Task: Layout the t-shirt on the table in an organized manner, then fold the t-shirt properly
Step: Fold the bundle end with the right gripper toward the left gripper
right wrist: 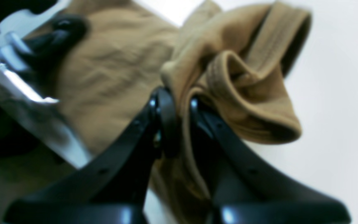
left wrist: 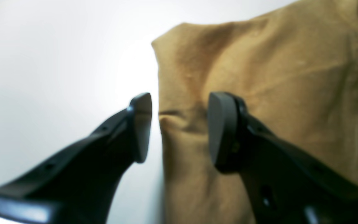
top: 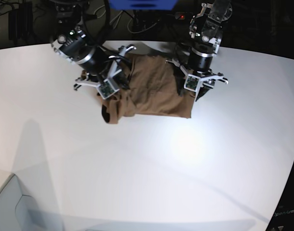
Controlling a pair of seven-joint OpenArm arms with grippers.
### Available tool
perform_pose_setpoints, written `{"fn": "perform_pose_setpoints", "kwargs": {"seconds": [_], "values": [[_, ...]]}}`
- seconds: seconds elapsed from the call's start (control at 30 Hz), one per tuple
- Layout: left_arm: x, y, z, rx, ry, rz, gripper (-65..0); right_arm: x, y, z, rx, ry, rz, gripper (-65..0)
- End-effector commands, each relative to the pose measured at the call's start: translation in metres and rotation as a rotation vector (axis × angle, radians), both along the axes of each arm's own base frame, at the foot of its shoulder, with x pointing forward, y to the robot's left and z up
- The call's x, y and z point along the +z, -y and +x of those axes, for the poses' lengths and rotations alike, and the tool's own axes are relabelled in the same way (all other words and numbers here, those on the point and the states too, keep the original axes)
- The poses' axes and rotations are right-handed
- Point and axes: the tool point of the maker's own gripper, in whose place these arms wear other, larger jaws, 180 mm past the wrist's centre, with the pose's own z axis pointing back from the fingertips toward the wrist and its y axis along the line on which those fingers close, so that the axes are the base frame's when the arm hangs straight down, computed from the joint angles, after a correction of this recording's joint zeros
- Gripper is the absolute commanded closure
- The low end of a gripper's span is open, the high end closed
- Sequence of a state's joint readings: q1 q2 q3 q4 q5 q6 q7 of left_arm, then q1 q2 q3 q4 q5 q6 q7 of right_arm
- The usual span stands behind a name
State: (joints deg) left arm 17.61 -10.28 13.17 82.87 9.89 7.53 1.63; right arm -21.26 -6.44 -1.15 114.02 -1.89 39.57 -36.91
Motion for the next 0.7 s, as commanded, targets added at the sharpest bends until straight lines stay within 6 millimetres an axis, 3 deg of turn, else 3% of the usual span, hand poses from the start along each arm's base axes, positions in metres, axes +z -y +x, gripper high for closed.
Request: {"fn": "perform_pose_setpoints", "kwargs": {"seconds": [0.0, 0.2, 0.27, 0.47, 0.67], "values": [[-0.001, -0.002, -0.002, 0.006, -0.01, 0.01, -28.4, 0.018, -0.016, 0.005, 0.025, 0.056, 0.054, 0.0], [-0.001, -0.003, -0.002, 0.014, -0.01, 0.008, -28.4, 0.042, -0.085, -0.001, 0.204, 0.108, 0.138, 0.0], [0.002, -0.002, -0.001, 0.015, -0.005, 0.001, -28.4, 0.042, -0.098, 0.0, 0.244, 0.109, 0.146, 0.0], [0.01, 0.006, -0.009, 0.025, 0.004, -0.035, -28.4, 0.028, -0.107, 0.01, 0.275, 0.083, 0.137, 0.0], [0.031, -0.007, -0.011, 0.108, 0.048, -0.071, -28.4, 0.011, -0.104, 0.009, 0.283, 0.044, 0.114, 0.0]]}}
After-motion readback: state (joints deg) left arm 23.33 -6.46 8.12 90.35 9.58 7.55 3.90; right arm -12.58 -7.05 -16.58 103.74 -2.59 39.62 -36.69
